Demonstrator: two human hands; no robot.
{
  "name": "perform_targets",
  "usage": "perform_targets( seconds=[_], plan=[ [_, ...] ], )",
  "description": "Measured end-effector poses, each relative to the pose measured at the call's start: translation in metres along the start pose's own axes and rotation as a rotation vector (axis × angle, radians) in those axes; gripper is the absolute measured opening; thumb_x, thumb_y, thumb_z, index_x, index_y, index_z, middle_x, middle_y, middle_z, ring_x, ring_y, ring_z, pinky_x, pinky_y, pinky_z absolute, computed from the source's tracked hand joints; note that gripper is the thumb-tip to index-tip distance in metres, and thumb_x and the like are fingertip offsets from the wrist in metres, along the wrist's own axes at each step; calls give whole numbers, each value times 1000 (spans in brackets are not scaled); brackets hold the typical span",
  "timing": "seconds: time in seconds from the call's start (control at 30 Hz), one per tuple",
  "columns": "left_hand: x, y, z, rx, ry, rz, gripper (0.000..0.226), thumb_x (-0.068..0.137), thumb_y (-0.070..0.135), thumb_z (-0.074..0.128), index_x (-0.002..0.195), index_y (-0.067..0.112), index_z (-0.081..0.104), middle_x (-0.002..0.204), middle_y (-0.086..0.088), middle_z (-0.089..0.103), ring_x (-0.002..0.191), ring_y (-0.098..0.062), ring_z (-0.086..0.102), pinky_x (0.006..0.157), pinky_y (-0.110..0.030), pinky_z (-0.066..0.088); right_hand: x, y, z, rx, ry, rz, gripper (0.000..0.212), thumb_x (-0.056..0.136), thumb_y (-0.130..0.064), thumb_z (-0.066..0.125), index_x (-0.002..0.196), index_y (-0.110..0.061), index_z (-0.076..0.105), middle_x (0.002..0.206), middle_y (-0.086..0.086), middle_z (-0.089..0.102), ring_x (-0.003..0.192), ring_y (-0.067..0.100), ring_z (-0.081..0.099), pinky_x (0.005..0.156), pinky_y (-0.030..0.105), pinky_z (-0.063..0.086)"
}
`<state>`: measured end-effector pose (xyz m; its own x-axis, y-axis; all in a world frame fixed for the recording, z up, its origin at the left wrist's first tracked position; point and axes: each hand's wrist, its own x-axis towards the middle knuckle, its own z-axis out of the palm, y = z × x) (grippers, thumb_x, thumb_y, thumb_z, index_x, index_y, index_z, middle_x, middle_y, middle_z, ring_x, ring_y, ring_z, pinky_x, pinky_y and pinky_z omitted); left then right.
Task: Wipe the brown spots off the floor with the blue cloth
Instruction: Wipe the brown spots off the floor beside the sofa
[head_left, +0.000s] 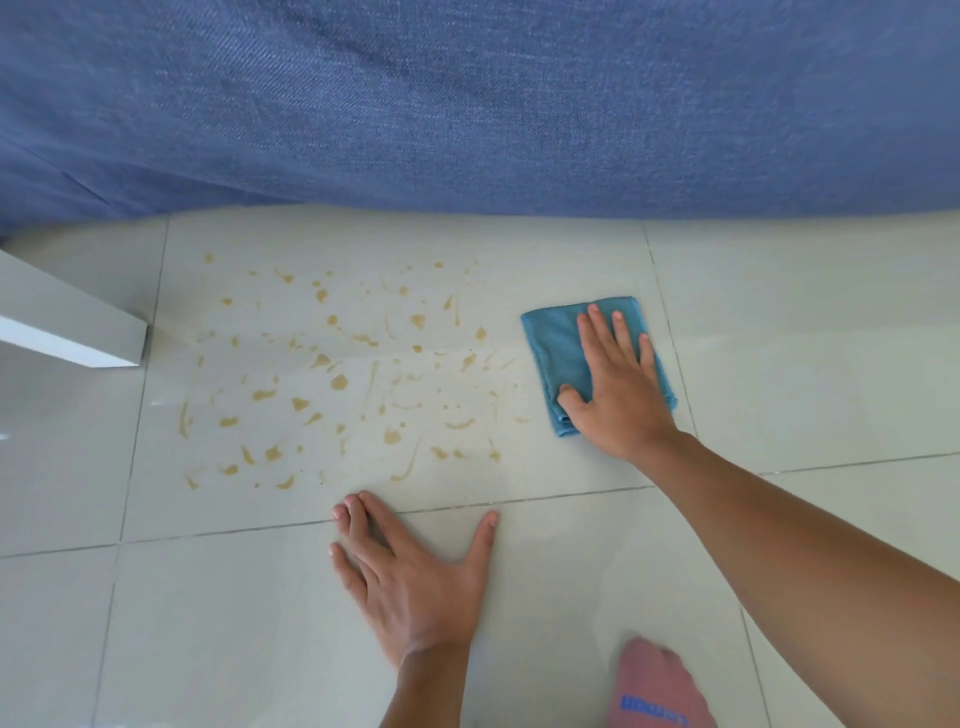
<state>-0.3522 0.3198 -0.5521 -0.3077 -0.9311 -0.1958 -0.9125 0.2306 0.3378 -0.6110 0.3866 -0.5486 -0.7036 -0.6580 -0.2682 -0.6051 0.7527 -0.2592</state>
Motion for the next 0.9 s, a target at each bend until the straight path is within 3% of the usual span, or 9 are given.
perform_targets(
  seconds=[0.3, 0.9],
  plan=[
    [-2, 0, 1, 21, -1, 4, 140, 63, 97, 46, 157, 0, 8, 162, -15, 15, 156, -25, 3, 126, -42, -1, 20, 13, -8, -80, -16, 97, 88, 94, -52, 38, 162, -15, -5, 171, -1, -12, 156, 24, -15, 125, 47, -9],
    [1, -1, 6, 27, 17, 19, 138, 63, 93, 49, 156, 0, 9, 160, -18, 19, 155, -28, 6, 125, -45, 3, 77, -38, -16, -106, -132, -114, 80, 95, -47, 34, 161, -30, -8, 169, -4, -20, 154, 22, -23, 124, 49, -13]
  ],
)
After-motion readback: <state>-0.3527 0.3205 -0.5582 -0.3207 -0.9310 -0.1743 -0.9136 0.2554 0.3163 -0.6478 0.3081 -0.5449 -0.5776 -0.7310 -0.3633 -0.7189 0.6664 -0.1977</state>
